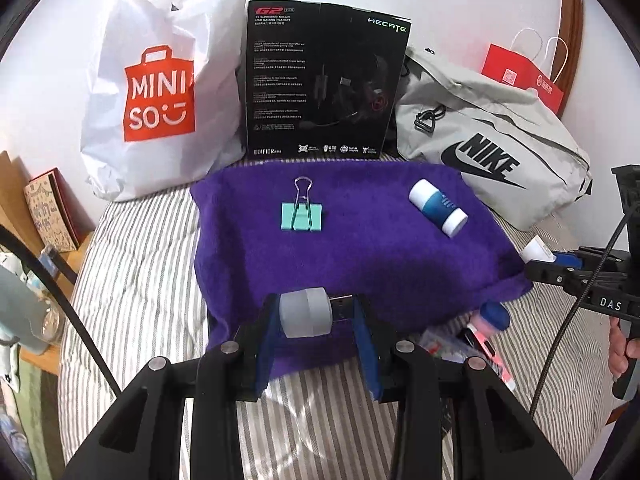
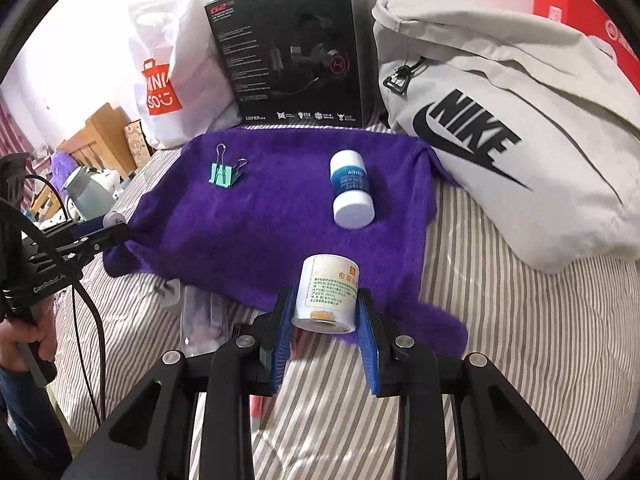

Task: Organize rigid objects
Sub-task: 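Place the USB light on the towel with the left gripper while the right sets down the pill jar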

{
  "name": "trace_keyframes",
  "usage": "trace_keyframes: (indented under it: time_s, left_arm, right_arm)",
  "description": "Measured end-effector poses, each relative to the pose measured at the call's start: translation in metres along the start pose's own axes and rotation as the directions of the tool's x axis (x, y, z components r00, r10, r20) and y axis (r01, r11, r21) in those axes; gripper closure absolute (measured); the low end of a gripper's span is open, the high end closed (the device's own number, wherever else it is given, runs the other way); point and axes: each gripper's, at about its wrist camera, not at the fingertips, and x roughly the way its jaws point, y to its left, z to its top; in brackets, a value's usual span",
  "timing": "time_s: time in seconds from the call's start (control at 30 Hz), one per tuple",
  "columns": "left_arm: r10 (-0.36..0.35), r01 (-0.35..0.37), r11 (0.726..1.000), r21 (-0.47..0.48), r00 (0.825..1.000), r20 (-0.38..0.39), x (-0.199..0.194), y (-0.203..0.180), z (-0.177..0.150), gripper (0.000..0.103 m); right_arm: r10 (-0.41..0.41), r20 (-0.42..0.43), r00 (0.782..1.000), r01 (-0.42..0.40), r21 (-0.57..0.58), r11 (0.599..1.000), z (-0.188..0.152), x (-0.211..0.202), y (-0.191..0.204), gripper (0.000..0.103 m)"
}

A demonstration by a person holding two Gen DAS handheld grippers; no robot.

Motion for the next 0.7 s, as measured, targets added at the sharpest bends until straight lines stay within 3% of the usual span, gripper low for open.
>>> trace_keyframes:
  time_s: [0.37,0.7]
  left_arm:
    - [0.001,-0.001,1.000,-0.014,1.000,-0.027,0.034,0.013,0.033,0.068]
    - [0.003,-0.004,1.000,-0.022,0.997,-0.080,0.076,0.018,0.045,0.068]
  right_arm:
    - [-0.022,-0.064,0.998,0.020,-0.045,0.999,0.035,0.041,-0.007,0.072]
    - [-0.038,-0.125,0.991,0.029,-0.071,0.997,0.045,0.072,-0.012,0.072]
